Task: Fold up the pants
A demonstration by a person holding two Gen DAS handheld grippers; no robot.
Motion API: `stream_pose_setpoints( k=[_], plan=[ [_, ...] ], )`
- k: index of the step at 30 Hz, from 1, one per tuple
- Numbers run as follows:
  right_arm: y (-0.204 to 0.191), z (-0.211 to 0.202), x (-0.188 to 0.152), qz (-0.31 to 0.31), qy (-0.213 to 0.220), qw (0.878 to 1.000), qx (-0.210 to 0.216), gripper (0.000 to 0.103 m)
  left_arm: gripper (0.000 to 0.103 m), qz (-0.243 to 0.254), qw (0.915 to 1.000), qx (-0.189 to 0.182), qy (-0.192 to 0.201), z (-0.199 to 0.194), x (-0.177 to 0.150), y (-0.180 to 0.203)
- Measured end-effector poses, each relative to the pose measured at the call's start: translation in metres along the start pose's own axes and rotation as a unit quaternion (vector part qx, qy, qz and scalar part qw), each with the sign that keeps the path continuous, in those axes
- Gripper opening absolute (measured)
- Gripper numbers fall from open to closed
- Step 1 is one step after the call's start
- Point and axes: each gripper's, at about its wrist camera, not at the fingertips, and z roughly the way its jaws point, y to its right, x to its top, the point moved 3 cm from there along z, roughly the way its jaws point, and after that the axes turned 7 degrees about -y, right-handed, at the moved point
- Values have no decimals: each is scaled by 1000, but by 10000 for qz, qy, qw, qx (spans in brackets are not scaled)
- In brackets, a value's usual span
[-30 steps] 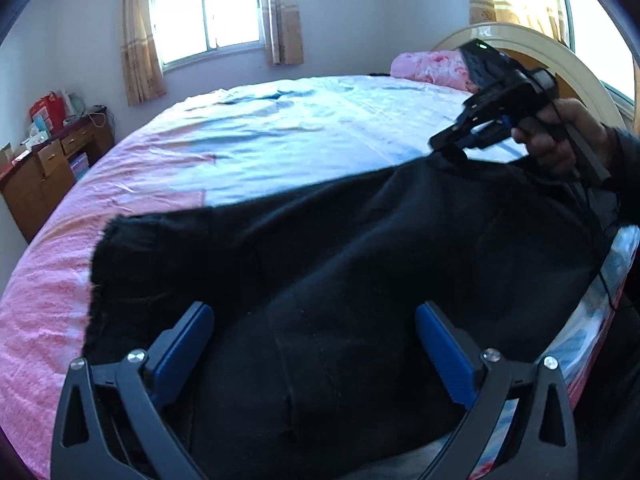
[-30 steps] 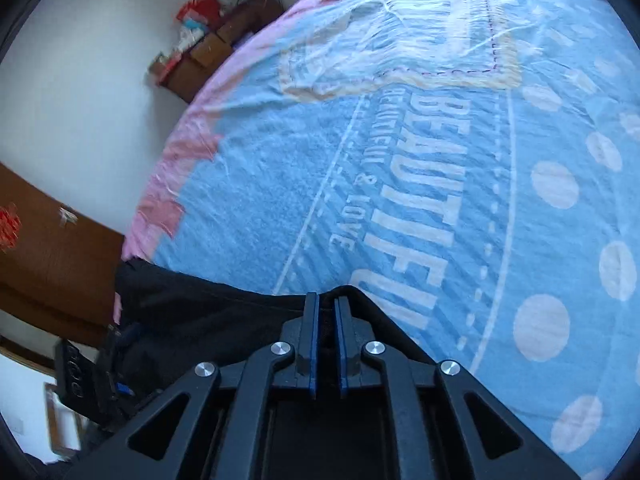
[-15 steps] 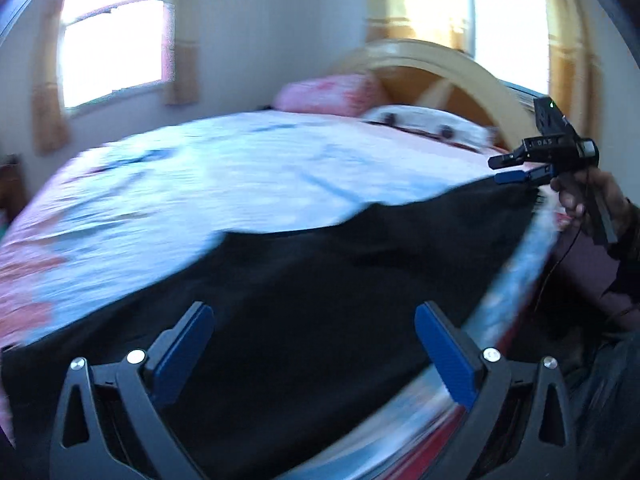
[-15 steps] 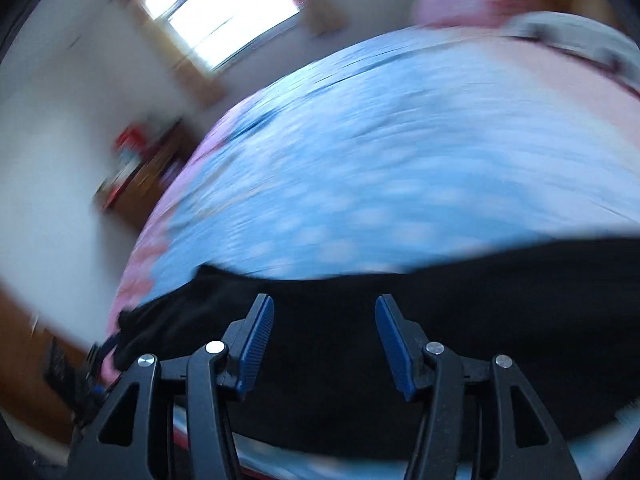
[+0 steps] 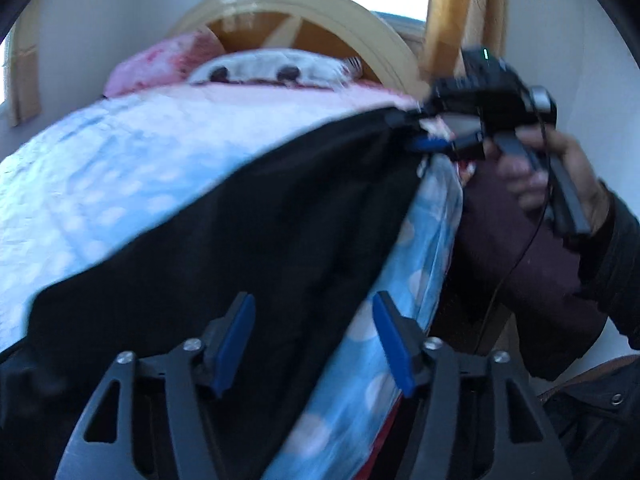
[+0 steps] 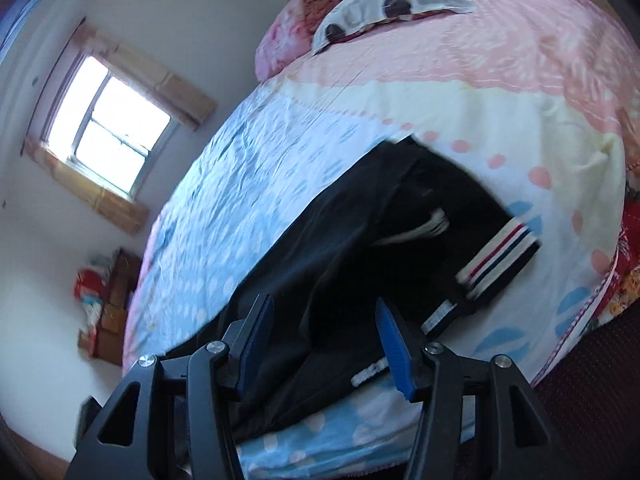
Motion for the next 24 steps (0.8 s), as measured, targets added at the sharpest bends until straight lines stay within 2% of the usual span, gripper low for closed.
stream_pose_setpoints(
  k=[2, 4, 6, 7, 8, 9, 12, 15, 17, 20, 21, 24],
  plan=[
    [7, 2, 5, 119, 19, 9999, 102, 49, 58, 86, 9997, 135, -175, 16, -1, 3],
    [11, 2, 11, 185, 105, 9997, 137, 45, 50, 93, 9990, 249, -361, 24, -4, 1],
    [10, 3, 16, 178, 172, 9995, 174, 39, 50, 150, 9989, 306, -332, 24, -7, 2],
    [10, 3, 18, 150, 211, 9996, 133, 28, 49, 163, 9988, 317, -332, 23, -7, 2],
    [10, 5, 21, 101, 228, 9997, 35, 12, 49, 139, 9990, 293, -322, 22, -8, 0],
    [11, 7, 25, 56, 222, 9997, -42, 8, 49, 74, 9993, 224, -305, 23, -8, -2],
    [-3, 4, 35, -209, 306, 9993, 40, 6, 49, -86, 9997, 23, -235, 22, -9, -8],
    [-36, -22, 36, -778, 608, 9946, 330, 5, 49, -133, 9996, -139, -190, 19, -11, -9],
    [-47, -38, 33, -1064, 806, 9906, 305, 5, 49, -178, 9994, -241, -179, 16, -15, -9],
    [-20, -35, 29, -814, 632, 9945, 181, 6, 47, -196, 9993, -177, -250, 17, -17, -11],
    [-1, -28, 27, -600, 491, 9970, 37, 6, 43, -179, 9994, -147, -258, 17, -17, -11],
    [40, -19, 13, -88, 248, 9996, -81, 6, 42, -115, 9994, -80, -331, 18, -16, -11]
  ],
)
